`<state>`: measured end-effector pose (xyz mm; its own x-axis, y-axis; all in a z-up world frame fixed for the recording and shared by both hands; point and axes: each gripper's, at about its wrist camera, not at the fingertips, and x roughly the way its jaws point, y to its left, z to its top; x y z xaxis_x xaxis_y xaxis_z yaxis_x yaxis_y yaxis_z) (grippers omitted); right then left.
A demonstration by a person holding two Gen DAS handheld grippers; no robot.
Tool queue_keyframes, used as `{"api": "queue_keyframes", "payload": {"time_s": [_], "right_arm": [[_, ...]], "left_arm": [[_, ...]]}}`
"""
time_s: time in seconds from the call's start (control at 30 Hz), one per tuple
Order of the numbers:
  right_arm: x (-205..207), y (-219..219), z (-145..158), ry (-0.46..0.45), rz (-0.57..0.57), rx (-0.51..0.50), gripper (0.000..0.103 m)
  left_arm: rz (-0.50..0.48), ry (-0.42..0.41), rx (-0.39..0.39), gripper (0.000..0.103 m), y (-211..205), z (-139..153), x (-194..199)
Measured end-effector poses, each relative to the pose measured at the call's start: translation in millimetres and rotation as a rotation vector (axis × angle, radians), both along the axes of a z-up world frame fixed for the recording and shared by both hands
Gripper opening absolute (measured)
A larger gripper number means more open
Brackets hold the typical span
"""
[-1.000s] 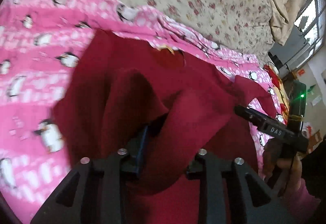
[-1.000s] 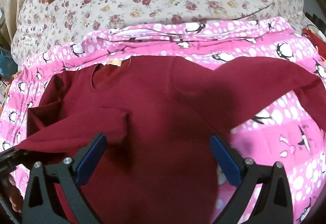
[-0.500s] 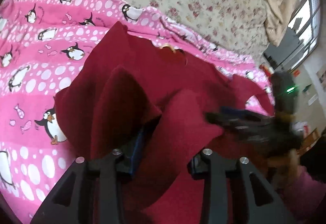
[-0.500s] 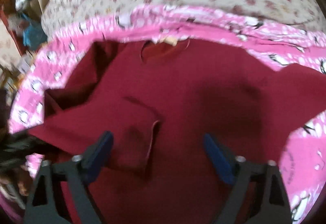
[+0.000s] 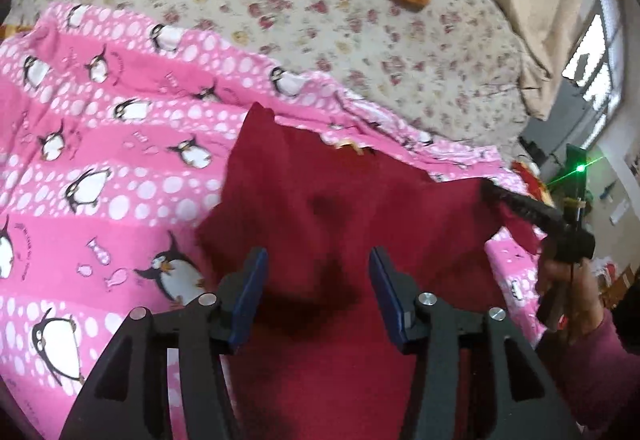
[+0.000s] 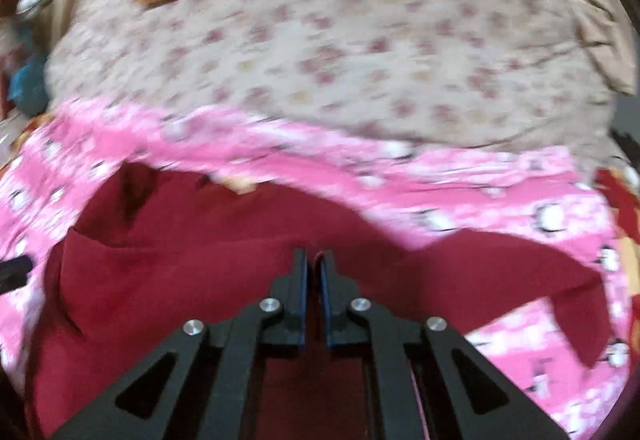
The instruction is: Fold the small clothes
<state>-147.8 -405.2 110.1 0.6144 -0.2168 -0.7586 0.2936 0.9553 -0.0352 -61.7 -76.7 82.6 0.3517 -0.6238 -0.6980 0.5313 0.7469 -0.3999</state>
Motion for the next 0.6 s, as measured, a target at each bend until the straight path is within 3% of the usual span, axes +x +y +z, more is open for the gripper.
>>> {"api": "queue_keyframes", "payload": {"time_s": [0.07,0.1,0.17,0.23,0.3,0.47,0.6], "right_arm": [[4,-23,-9,0.042,-0.073,-0.075,0.009],[9,-32,-17,0.088,-0.091,-0.095,0.018],[15,-43,-29,0.189,-0.11,-0.028,0.024],[16,-40,-21,0.119,-0.085,0.117,0.034],[27,-18,-10,0.045,0.015,0.207,0.061],[103,78,-9,0.065,0.365,0.421,0.064],[168,134,-39,0.137,0.471,0.346,0.064]], "left_arm": [[0.022,0.015,0.041,0.031,0,-7,3],[0.038,0.028,0.074,0.031,-1,-12,5],[0.062,0.054,0.114,0.031,0,-22,8],[0.079,0.084,0.134,0.031,1,-30,11],[0.107,0.087,0.151,0.031,2,-34,14],[0.148,0.091,0.183,0.031,1,-43,21],[0.202,0.1,0.191,0.03,10,-47,30]]}}
